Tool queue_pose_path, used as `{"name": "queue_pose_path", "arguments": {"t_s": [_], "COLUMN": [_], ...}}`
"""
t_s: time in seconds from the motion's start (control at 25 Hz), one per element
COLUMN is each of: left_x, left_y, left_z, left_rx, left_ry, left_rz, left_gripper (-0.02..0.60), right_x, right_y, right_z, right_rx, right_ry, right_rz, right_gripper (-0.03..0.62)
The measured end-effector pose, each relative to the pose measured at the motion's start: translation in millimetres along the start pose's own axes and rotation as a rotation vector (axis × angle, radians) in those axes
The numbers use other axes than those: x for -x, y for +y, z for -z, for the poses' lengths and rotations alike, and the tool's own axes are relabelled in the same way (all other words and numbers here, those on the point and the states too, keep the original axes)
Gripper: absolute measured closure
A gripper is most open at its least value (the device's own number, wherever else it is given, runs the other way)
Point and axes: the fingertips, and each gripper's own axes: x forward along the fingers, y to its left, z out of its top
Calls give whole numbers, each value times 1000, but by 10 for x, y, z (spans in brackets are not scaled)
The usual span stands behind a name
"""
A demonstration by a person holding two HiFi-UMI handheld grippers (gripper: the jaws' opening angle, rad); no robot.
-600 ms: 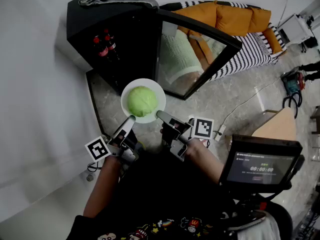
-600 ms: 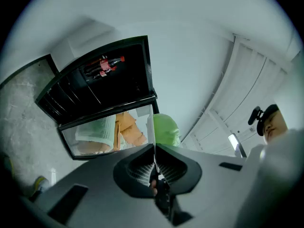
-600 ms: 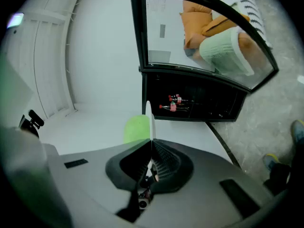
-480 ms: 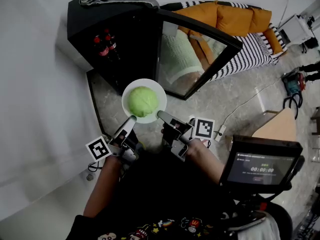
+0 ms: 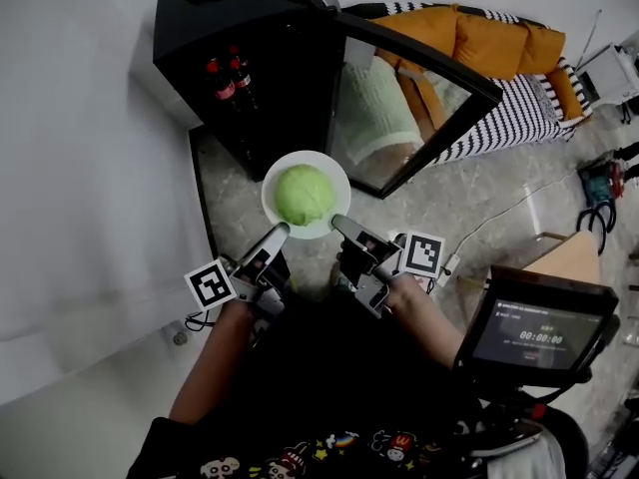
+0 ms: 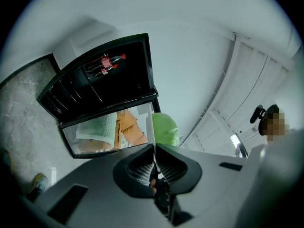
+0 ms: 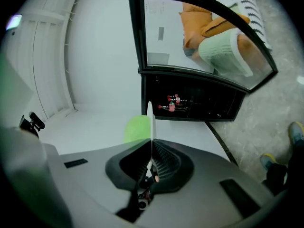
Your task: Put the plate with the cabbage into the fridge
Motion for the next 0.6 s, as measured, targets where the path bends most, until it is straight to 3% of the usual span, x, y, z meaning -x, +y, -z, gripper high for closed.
{"name": "queue_pose_path", "arguments": {"t_s": [0.6], "left_x": [-120], "left_y": [456], "left_z": [170], "left_rx": [16], "left_ry": [-32], "left_rz": [-15], "left_gripper": [566], "right_x": [84], "right_y": [-476], "right_z": [-85], "right_rx": [-10], "right_ry": [29], "right_rz": [17], "right_gripper": [582]}}
